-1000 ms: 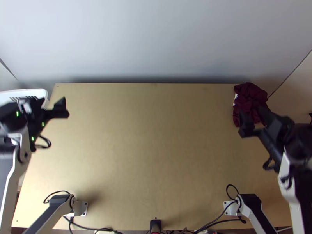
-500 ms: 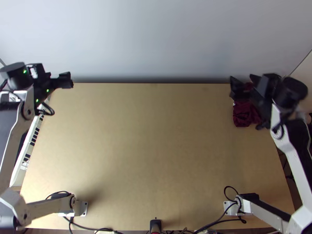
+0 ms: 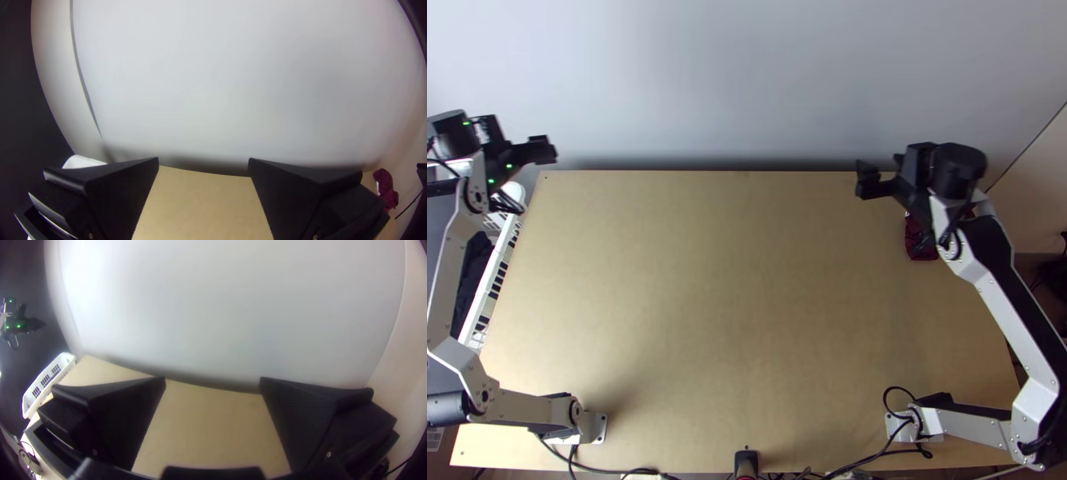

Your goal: Fold the t-shirt

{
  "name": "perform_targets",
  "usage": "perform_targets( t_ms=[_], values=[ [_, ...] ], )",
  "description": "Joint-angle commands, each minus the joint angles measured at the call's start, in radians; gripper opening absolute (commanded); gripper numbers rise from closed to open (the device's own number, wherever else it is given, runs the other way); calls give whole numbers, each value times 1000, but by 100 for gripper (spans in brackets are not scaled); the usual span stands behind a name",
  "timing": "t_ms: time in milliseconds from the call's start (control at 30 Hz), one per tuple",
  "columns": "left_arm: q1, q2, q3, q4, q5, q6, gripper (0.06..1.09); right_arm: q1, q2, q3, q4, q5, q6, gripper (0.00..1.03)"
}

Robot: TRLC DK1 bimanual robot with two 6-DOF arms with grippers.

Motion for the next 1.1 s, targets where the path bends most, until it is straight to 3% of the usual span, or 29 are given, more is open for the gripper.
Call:
perform_targets(
  t_ms=[0,433,1067],
  values=[
    [164,79,11,-16,0,48,104,81,38,1,-28,32,25,98],
    [469,334,48,67,1,127,104,139,6,-79,-55,51,22,98],
    [641,815,417,60,-13,128,104,153,-23,-143,-121,65,19,98]
  ],
)
